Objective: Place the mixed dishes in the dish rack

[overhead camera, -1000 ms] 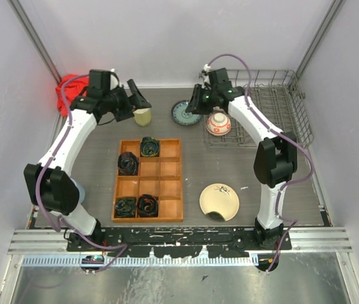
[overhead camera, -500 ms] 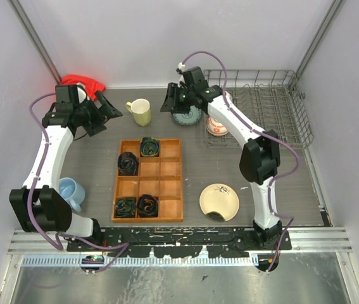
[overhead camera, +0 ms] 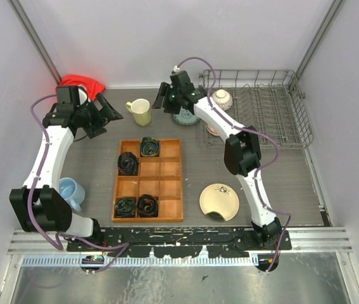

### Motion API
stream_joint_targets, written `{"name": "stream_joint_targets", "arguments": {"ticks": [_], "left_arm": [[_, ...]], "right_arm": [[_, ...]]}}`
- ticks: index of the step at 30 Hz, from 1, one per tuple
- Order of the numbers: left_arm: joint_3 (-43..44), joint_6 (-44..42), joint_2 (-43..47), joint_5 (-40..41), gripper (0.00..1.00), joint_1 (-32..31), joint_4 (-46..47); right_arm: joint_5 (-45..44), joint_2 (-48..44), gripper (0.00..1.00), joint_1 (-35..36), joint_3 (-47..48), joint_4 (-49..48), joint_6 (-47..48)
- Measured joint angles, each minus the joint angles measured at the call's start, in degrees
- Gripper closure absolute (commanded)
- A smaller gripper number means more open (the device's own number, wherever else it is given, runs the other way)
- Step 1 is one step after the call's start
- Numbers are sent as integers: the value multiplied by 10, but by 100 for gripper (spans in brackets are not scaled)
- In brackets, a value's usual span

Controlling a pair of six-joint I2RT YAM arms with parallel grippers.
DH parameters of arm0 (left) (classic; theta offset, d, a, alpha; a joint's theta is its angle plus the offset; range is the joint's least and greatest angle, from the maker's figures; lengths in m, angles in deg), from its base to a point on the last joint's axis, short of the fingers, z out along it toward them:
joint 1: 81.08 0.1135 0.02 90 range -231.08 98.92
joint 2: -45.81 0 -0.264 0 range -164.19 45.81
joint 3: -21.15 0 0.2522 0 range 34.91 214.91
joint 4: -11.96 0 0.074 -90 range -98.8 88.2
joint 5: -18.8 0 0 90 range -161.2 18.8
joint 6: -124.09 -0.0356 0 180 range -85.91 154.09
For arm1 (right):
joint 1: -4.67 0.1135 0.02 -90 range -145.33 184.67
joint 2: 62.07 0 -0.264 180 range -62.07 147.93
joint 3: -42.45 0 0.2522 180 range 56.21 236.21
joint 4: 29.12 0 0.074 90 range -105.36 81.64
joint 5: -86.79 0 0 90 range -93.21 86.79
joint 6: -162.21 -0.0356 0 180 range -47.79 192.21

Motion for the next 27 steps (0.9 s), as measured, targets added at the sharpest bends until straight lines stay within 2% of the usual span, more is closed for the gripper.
{"name": "stream_joint_targets", "arguments": {"ticks": [9, 18, 27], "left_arm": [[0, -10, 0, -1, 2, 0, -3], [0, -21, 0, -1, 2, 0, -5], [1, -25, 0, -5, 2, 4, -5]], "right_arm": [[-49, 19, 37, 30, 17, -66, -38], [-130, 63, 37, 52, 49, -64, -43], [-163, 98, 41, 57, 75, -68, -43]]}}
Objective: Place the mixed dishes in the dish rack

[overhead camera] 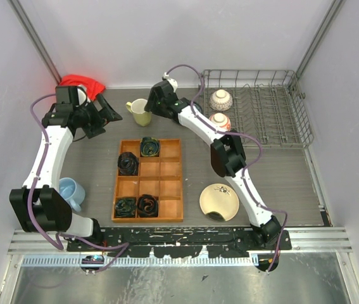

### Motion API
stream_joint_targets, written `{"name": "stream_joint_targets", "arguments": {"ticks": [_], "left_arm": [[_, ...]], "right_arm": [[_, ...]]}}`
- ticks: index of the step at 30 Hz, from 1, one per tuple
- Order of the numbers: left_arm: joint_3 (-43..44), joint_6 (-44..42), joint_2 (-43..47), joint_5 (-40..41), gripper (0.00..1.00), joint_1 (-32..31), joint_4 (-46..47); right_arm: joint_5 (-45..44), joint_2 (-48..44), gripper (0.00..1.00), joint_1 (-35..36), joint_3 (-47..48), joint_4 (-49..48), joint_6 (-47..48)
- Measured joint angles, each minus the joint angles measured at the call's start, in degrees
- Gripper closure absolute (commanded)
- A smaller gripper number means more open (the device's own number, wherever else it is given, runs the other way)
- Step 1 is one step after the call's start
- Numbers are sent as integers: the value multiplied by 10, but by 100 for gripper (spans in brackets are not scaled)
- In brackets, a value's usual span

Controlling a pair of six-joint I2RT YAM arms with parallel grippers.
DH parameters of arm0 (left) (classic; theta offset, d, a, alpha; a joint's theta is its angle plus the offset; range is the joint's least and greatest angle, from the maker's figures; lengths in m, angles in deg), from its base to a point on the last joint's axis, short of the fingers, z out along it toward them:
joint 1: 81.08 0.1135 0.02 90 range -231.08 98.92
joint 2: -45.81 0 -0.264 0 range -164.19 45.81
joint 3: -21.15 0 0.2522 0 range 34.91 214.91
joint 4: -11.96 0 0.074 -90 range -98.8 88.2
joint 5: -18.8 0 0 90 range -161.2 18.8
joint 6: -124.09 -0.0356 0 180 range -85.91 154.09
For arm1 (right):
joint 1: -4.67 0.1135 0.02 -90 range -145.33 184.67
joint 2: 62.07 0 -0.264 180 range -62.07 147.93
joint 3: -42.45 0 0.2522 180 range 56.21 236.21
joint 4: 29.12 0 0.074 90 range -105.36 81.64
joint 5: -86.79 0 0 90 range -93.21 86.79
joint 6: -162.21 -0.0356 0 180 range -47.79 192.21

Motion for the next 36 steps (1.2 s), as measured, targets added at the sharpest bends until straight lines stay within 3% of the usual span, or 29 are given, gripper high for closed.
{"name": "stream_joint_targets", "arguments": {"ticks": [5, 10, 25, 36], "left_arm": [[3, -5, 0, -2, 2, 3, -1], [3, -9, 0, -2, 2, 5, -1], [3, -14, -3, -5, 2, 17, -2], [3, -14, -5, -9, 2, 17, -1]], "right_arm": [[-2, 18, 47, 0, 15, -4, -2], [0, 26, 65, 1, 24, -14, -8], [9, 35, 98, -1, 12, -20, 0], [50, 10, 99, -14, -59, -71, -5]]}}
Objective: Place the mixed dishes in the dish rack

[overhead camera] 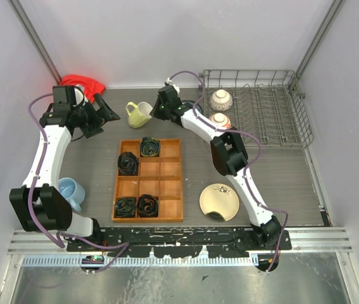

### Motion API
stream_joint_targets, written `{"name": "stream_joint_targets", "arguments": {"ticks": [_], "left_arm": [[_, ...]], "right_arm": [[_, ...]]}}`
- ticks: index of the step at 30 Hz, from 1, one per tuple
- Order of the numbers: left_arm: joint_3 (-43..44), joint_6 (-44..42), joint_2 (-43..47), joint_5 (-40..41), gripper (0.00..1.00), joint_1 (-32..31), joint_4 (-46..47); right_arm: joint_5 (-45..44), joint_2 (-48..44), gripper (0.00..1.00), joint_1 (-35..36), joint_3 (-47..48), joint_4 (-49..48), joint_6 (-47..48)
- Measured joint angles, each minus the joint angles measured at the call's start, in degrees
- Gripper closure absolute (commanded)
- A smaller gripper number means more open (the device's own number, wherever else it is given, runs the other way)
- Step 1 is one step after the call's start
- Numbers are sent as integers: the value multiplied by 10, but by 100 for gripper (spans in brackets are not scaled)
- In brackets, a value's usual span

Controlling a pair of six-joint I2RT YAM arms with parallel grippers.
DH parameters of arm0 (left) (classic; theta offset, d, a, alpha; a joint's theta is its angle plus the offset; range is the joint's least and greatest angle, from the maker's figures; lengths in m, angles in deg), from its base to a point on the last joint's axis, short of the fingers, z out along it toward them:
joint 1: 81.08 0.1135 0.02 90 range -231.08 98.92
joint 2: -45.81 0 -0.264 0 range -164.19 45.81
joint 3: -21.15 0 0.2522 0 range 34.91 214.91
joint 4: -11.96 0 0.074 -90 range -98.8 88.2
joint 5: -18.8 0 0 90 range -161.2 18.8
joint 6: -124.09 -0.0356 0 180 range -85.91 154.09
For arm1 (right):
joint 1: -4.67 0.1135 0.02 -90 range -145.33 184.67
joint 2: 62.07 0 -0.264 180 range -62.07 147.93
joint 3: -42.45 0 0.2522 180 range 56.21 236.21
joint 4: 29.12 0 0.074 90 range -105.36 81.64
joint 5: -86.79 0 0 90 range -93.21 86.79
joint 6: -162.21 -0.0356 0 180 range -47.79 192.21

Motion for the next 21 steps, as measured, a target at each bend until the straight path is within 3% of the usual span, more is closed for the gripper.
{"name": "stream_joint_targets", "arguments": {"ticks": [21], "left_arm": [[0, 13, -32, -27, 2, 1, 29]], "right_arm": [[75, -134, 99, -49, -205, -56, 76]]}}
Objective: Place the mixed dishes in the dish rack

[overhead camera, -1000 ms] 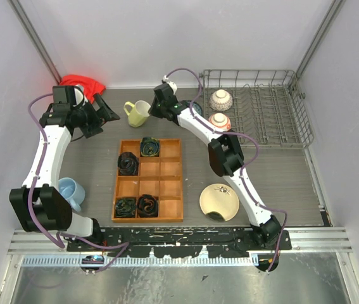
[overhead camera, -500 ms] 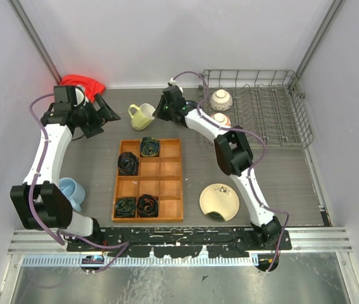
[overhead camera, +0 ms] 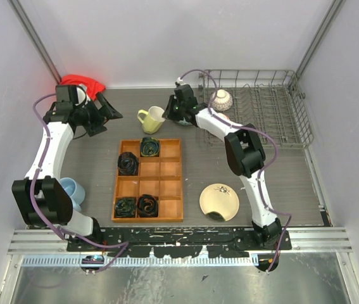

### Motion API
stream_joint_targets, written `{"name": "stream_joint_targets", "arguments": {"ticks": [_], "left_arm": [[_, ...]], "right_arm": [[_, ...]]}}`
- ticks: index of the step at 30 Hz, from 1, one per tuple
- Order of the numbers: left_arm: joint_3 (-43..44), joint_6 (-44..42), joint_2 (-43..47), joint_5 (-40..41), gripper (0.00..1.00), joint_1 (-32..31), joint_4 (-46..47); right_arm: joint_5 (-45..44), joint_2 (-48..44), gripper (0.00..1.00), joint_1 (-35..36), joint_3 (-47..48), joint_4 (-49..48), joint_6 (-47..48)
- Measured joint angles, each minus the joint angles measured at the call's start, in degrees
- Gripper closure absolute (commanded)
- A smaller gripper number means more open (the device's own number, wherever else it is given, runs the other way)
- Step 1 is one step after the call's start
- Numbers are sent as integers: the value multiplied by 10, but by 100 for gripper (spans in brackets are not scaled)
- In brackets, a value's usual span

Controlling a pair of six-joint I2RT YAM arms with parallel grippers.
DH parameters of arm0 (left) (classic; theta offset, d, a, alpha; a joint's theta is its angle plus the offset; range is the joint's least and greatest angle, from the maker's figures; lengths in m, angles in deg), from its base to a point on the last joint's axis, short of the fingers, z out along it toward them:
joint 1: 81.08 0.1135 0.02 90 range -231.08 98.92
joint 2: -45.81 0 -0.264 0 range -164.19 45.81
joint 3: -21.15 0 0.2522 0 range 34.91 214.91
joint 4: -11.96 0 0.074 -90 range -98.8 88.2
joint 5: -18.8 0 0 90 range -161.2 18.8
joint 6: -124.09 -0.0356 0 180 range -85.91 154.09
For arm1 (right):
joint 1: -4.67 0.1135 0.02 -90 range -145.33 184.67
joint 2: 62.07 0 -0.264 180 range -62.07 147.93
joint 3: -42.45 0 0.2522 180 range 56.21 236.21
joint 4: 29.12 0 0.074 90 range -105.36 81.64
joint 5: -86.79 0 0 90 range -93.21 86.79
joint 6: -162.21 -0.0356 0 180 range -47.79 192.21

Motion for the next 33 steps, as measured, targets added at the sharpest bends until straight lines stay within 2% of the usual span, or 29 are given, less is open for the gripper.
{"name": "stream_joint_targets", "arguments": {"ticks": [6, 14, 20, 25, 29, 33], "left_arm": [[0, 3, 0, -11, 0, 0, 9], [15, -21, -24, -28, 5, -25, 6], [138, -69, -126, -40, 8, -61, -29], [246, -100, -190, -40, 17, -84, -69], [341, -128, -241, -26, 18, -106, -107], [395, -140, -281, -11, 21, -127, -129]], "right_arm": [[-1, -35, 99, -13, -39, -4, 34], [3, -66, 99, -24, -46, 1, 95], [7, -67, 99, -19, -3, 52, 177], [7, -67, 99, -9, 38, 85, 243], [2, -66, 99, -5, 56, 95, 283], [-11, -54, 99, -2, 80, 117, 309]]}}
